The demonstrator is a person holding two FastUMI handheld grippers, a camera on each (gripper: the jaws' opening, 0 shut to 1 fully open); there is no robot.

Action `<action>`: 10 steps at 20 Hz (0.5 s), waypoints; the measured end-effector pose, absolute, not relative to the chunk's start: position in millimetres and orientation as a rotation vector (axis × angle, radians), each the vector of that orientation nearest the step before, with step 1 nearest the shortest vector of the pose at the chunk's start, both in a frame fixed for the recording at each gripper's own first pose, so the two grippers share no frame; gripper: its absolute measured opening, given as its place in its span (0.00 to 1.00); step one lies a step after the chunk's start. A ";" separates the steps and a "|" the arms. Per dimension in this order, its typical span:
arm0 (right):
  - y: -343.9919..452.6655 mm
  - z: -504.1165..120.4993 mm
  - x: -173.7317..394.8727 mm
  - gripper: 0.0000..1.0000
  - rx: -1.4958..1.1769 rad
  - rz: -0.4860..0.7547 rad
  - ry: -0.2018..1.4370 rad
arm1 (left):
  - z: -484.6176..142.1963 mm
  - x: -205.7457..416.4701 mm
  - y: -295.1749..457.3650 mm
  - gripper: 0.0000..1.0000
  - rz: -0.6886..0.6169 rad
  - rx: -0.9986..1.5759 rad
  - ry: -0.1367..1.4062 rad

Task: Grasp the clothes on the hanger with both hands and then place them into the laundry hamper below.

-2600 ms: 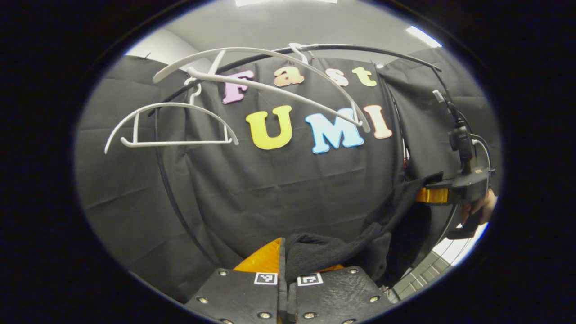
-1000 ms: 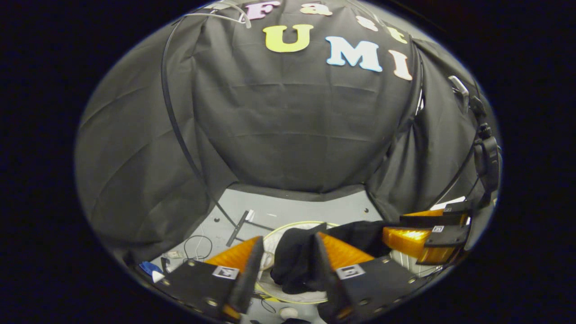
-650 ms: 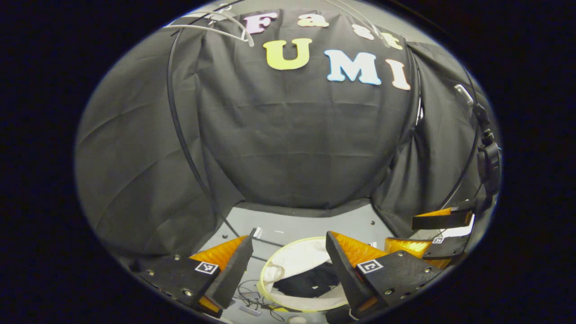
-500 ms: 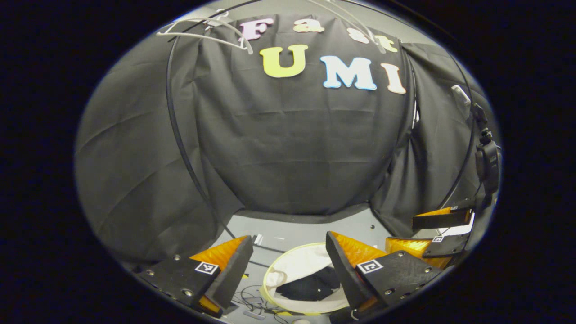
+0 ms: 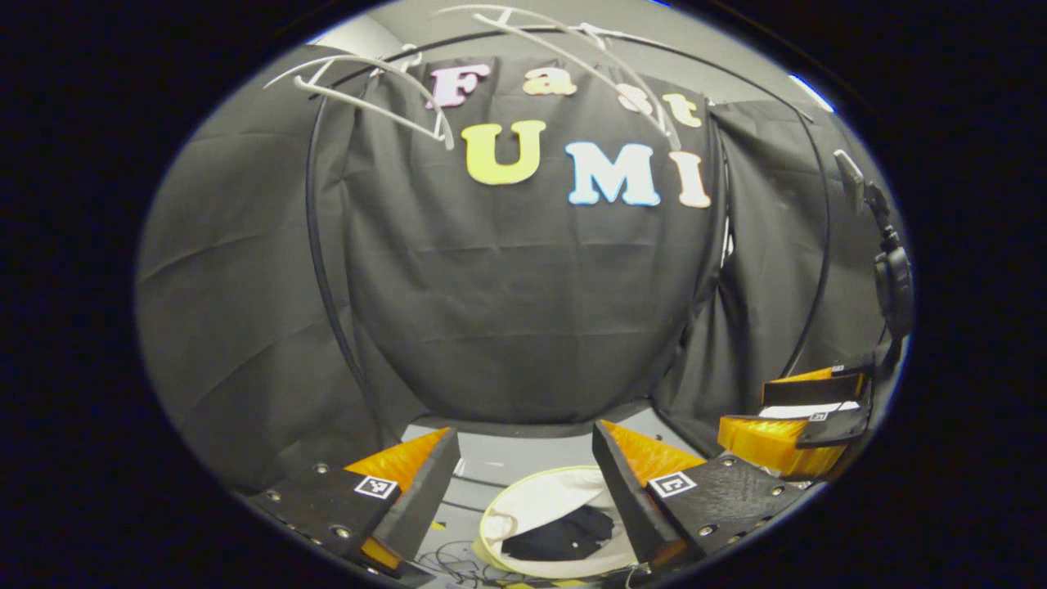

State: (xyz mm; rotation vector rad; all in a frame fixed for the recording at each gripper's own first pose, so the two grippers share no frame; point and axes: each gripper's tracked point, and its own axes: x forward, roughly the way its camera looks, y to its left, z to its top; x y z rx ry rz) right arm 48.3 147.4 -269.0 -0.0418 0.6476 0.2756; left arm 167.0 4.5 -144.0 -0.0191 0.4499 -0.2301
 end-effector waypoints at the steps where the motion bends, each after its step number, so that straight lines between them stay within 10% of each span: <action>1: 144.1 -254.2 47.1 0.98 -0.033 0.271 0.616 | -127.6 168.1 3.8 0.95 -0.243 -0.007 0.414; 10: 82.0 -101.2 54.0 0.94 -0.067 0.199 0.266 | 58.2 137.2 -20.5 0.95 -0.311 -0.057 0.091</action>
